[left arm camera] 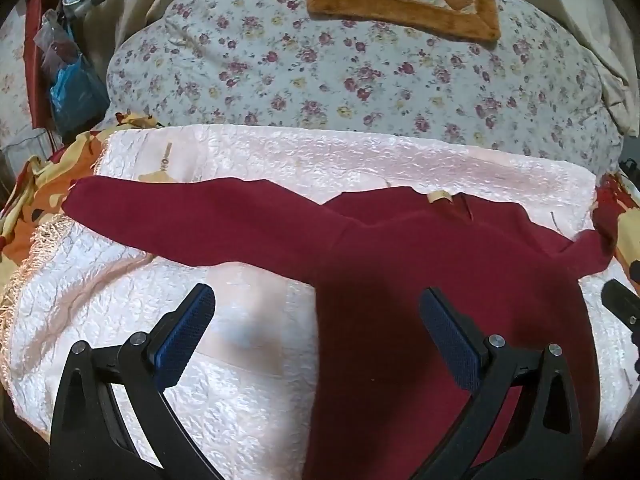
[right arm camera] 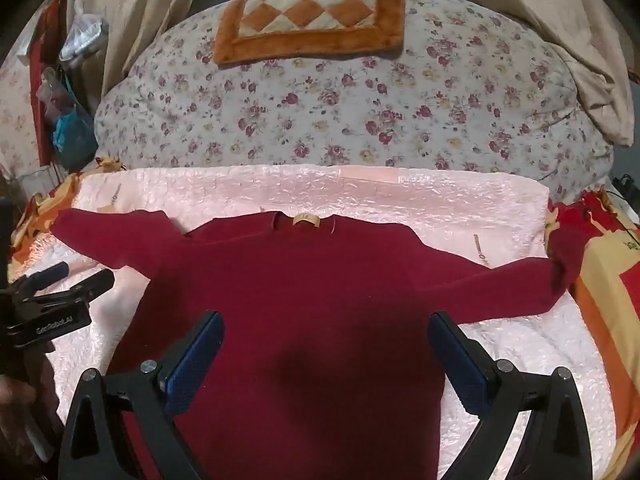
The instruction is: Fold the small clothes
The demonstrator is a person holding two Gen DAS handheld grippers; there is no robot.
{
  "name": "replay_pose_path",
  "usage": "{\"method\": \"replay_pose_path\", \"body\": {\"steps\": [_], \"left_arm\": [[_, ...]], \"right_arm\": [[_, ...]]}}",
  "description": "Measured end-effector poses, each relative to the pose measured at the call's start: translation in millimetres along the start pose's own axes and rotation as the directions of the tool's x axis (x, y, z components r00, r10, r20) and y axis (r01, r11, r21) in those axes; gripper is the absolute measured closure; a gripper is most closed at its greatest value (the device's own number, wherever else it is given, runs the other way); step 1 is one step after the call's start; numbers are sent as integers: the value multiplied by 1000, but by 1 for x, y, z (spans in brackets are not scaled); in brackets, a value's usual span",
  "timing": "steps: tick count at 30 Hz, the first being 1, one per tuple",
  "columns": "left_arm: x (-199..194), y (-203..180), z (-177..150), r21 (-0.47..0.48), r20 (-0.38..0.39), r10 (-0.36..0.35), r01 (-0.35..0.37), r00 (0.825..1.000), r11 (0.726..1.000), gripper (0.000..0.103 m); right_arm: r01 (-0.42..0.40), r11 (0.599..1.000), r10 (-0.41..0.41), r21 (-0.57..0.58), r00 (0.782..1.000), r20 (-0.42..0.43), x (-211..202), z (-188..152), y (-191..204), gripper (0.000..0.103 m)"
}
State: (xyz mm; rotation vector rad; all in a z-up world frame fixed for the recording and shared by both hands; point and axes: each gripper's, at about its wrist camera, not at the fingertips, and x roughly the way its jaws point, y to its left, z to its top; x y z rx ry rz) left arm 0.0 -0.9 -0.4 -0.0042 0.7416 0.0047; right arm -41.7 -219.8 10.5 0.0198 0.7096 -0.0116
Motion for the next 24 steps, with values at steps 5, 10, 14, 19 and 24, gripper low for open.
{"method": "replay_pose_path", "body": {"steps": [5,10,14,19,24], "left_arm": [[-3,-12,-5,-21,-14,-11,10,1000,1000,1],[13,-10,-7,-22,-32,-5,4,999,1000,1],[8,-4,-4,-30,-45,-14,13,999,999,1],[11,-4,-4,-36,-50,-16,15,999,999,1],[14,-3,-4,-24,-42,8,-9,999,1000,1]], "right_arm": [[41,999,-41,25,999,-8,7,-1,0,3],[45,996,-43,71,998,-34,18,-4,-5,3],[62,996,-59,59,997,-41,25,-7,-3,3],[65,996,-62,57,997,-53,34,-8,-2,3],[71,996,-67,51,996,-64,41,-9,2,3]]}}
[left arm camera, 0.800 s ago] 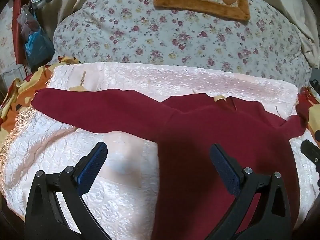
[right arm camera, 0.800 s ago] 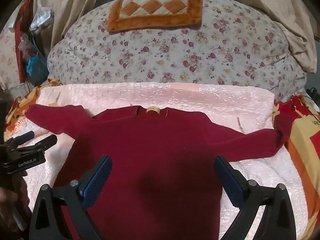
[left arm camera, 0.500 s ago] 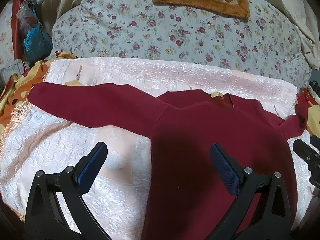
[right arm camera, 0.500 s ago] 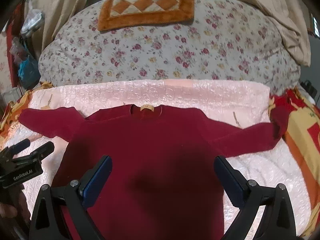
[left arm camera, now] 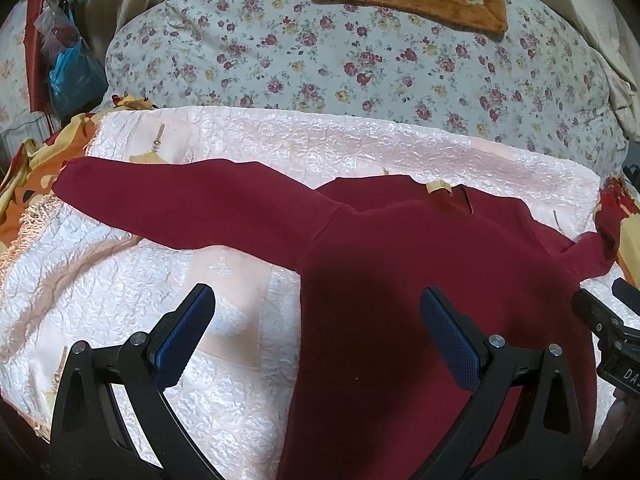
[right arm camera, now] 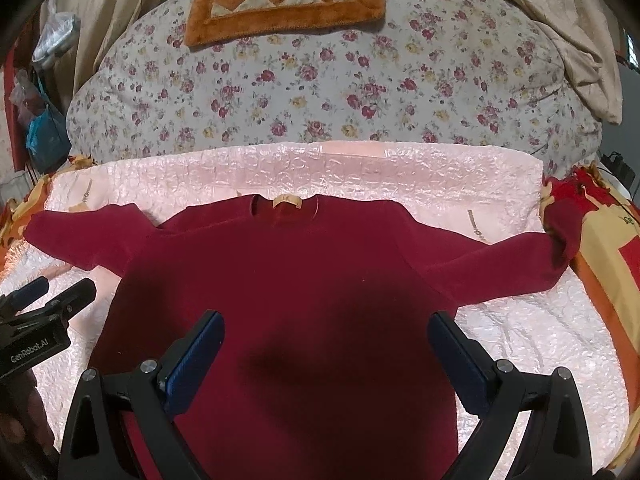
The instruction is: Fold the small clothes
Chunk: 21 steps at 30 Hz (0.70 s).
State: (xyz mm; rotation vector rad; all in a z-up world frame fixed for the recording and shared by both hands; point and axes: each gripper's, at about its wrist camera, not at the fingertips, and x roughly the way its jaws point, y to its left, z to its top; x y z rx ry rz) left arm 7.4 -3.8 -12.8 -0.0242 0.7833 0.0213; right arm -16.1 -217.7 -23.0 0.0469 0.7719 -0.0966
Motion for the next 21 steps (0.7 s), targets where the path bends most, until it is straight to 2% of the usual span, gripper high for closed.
{"method": "replay_pose_path", "body": {"steps": [7,21], "left_arm": [[8,6,-2,24,1,62,-62,998,998,1],[25,23,-3,-24,-47,71,-73,996,997,1]], "right_arm": [[7,1000,-7,-26,1000,-8,9,-1,6,3],[-11,998,9,-59,1000,-27,28,2,27,3]]}}
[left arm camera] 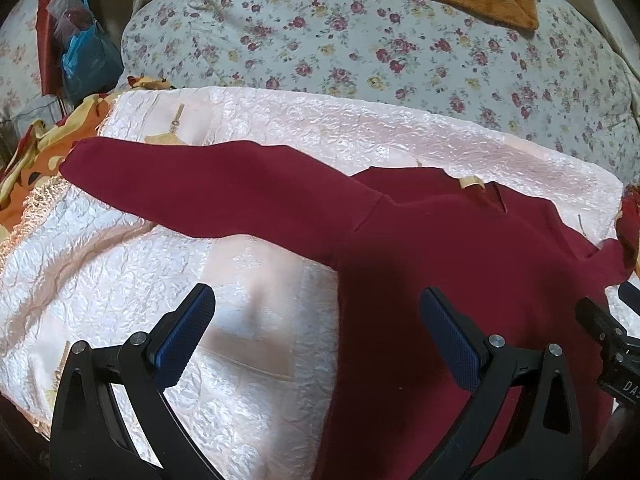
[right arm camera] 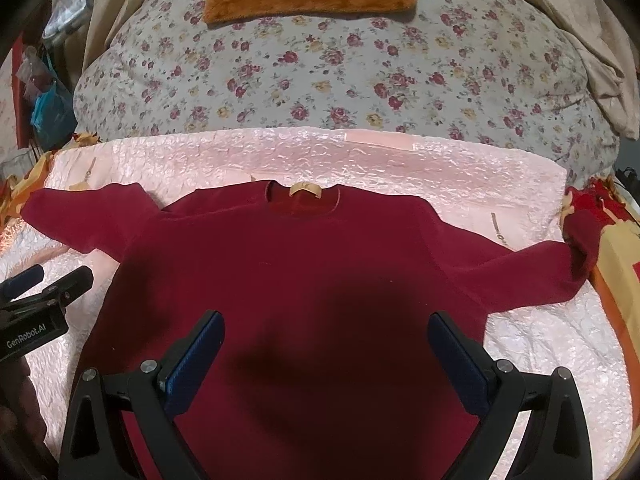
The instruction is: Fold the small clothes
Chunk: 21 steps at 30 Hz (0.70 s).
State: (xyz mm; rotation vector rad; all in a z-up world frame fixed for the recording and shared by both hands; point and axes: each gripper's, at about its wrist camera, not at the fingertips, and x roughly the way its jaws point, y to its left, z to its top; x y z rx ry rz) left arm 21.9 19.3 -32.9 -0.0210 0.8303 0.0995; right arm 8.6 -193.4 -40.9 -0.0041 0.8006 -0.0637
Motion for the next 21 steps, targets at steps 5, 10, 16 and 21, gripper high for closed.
{"method": "replay_pose_path", "body": {"steps": [5,10,16,21], "left_arm": [[9,10,2,-25,-9,3,-4,1000,1000,1],[20,36,9,-51,-23,36,-37,999,998,1],[30,102,35,-137,-7,157,-157,988,978,1],[45,165,68,-183,-16,344,-341,939,922,1]], "right_arm": [[-7,1000,6,-9,1000,-11,10,2,10,3],[-17,999,17,-28,1000,-17,18,5,20,3],[-46,997,44,-55,998,-37,30,6,35,3],[-75,994,71,-79,996,-51,37,4,46,3]]}}
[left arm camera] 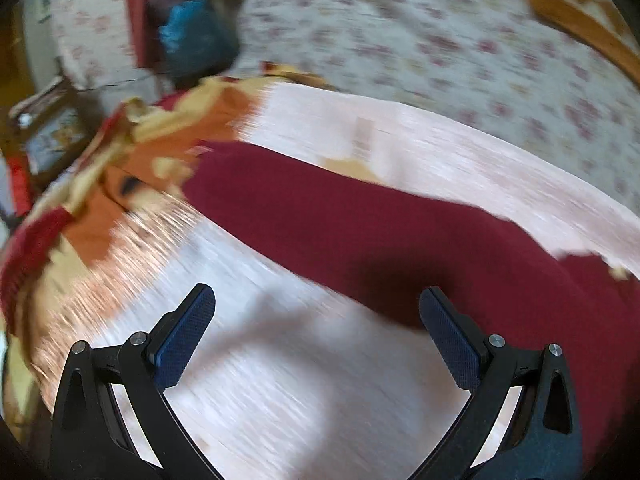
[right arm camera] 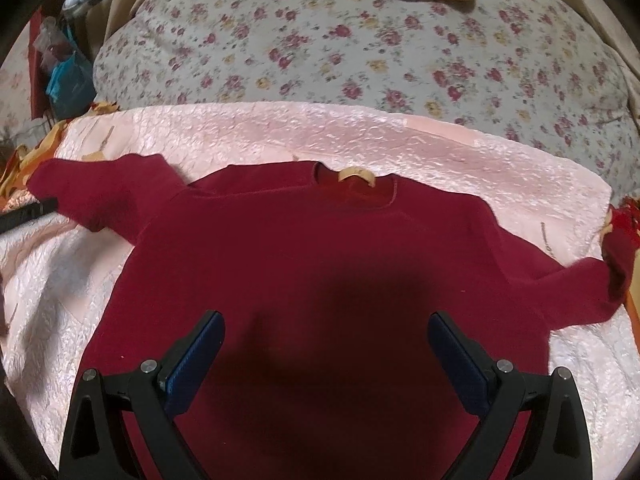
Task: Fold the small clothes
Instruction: 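Grasp the sweater sleeve cuff with the left gripper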
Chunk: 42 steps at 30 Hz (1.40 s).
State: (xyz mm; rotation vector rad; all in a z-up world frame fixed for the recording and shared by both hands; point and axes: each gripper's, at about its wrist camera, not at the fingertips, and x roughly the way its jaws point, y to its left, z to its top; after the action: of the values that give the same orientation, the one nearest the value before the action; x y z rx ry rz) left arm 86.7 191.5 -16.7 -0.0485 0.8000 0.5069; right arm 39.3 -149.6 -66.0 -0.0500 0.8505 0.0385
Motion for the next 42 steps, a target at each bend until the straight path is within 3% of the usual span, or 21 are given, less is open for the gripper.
{"method": "replay_pose_path", "body": {"steps": [4,8,11,19,23,26,29,34,36,39,42], "left_arm": [[33,27,26,-33,-26,86,-87,996,996,1],[63,24,33,-38,-71,101,-104,992,994,13],[79,16,33,-40,-99,94,-98,991,994,14],[99,3,33,-30,-124,155,-159,980,987,14],[81,-4,34,-17,-91,191,-194,977,981,14],[63,-14,31,2,-67,169,-170,983,986,14],[61,-20,25,-4,-88,196,-198,977,980,14],[86,-16,22,-56,-163,171,-182,972,982,14],[95,-14,23,-72,-165,190,-204,968,976,14],[102,-10,28,-122,-155,163,-183,974,976,14],[104,-9,33,-140,-127,141,-159,982,977,17]], "right_arm": [[-21,1000,21,-20,1000,-12,6,-2,9,3],[-33,999,33,-27,999,-26,12,-4,10,3],[-39,999,38,-25,999,-36,16,-4,8,3],[-54,999,54,0,997,-53,20,-2,-2,7],[-80,997,80,9,995,-57,20,-3,-1,11],[-87,996,87,7,994,-61,21,-4,1,11],[-95,995,95,6,993,-69,22,-5,3,11],[-101,995,100,-7,993,-63,17,-7,4,11],[-95,995,94,-10,994,-63,16,-8,1,11],[-93,996,94,7,993,-69,20,-8,-6,11],[-124,992,126,32,989,-79,24,-9,-11,25]]}}
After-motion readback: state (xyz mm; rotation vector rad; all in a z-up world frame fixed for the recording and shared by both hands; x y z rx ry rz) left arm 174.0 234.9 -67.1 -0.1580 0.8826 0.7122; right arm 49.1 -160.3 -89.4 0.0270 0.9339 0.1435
